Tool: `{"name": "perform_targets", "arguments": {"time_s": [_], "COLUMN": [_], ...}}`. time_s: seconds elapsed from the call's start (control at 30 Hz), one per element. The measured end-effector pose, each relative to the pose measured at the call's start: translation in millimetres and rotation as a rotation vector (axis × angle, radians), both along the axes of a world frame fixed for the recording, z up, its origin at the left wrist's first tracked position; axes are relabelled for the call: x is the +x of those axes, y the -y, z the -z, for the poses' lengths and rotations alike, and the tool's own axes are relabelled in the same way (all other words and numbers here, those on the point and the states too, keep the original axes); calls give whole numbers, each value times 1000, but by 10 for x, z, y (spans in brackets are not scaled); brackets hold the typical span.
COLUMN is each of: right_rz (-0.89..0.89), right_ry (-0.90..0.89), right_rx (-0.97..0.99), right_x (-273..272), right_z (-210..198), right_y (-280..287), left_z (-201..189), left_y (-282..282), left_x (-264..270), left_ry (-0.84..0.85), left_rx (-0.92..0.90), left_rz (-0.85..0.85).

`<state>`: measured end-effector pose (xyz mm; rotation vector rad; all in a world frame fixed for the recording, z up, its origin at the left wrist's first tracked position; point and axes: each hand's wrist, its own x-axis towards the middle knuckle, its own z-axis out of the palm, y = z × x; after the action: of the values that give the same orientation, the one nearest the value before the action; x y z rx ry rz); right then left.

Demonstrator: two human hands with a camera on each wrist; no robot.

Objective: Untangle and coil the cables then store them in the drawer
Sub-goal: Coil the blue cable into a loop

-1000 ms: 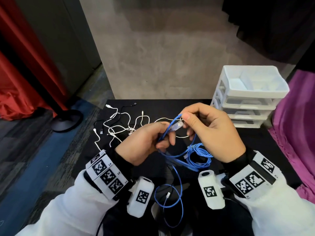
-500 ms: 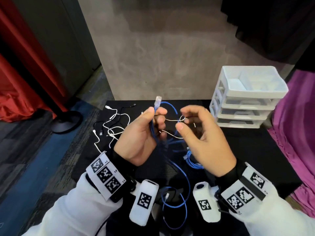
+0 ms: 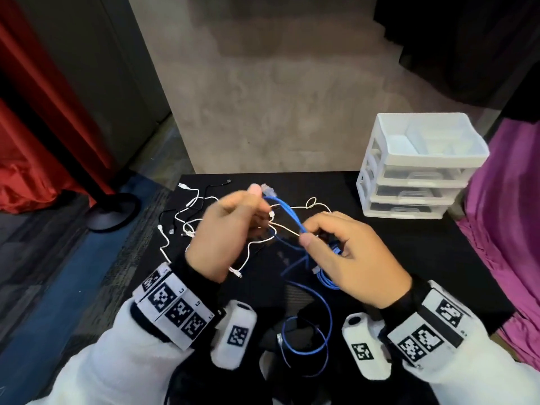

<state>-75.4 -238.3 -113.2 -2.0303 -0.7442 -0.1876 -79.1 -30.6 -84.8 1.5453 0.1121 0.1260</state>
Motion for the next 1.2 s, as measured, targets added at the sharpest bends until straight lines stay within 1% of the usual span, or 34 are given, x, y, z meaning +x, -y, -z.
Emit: {"name": "perform_targets", "arguments": {"time_s": [0.07,0.1,0.13,0.17,0.2,0.23,0.27,0.3,0.33,0.4,0.47,0.57,0.67,0.73,0.8,0.9,1.0,1.1,1.2], "right_rz": [-48,-83,-117,-144,-161,-168,-164,-148,-125,-82,-51,-3,-30,-38,-12,96,185,116,65], "right_ry": [-77,-113,-144,-168,-185,-193,-190,-176,-159,-145,-149,-167,-212,-182,-118,-57,-53,-72,-81], "right_rx": [-26,-48,-66,-76,-76,-65,-49,-32,-16,10,-1,-100,-223,-253,-181,-70,-127,-139,-33], "right_x": [20,25,32,43,56,71,82,95,102,112,117,104,81,87,99,117,82,19,10], "right_z": [-64,-94,-117,-135,-152,-163,-173,-175,-172,-148,-110,-79,16,92,118,94,53,43,42], "right_y": [92,125,147,163,171,170,167,165,166,183,236,294,228,167,145,172,162,45,-31], "left_z": [-28,-47,-77,-85,-84,-71,-72,-61,-46,-27,-14,-10,-52,-77,-100,-122,-113,-100,-107], "left_y": [-140,-192,-212,-206,-168,-122,-72,-45,-37,-57,-119,-253,-288,-283,-313,-382,-366,-262,-191], "left_x": [36,38,20,1,-33,-61,-80,-77,-75,-56,-22,21,42,47,46,29,7,-12,-31], "left_ry": [152,241,326,396,425,392,321,244,180,104,85,78,75,67,43,-15,-41,-45,-43], "left_rx": [140,215,330,477,607,708,747,722,649,499,445,423,388,341,298,224,200,183,169], "left_rz": [-133,-134,-68,52,201,331,424,471,497,493,444,339,299,274,265,239,224,238,245]}}
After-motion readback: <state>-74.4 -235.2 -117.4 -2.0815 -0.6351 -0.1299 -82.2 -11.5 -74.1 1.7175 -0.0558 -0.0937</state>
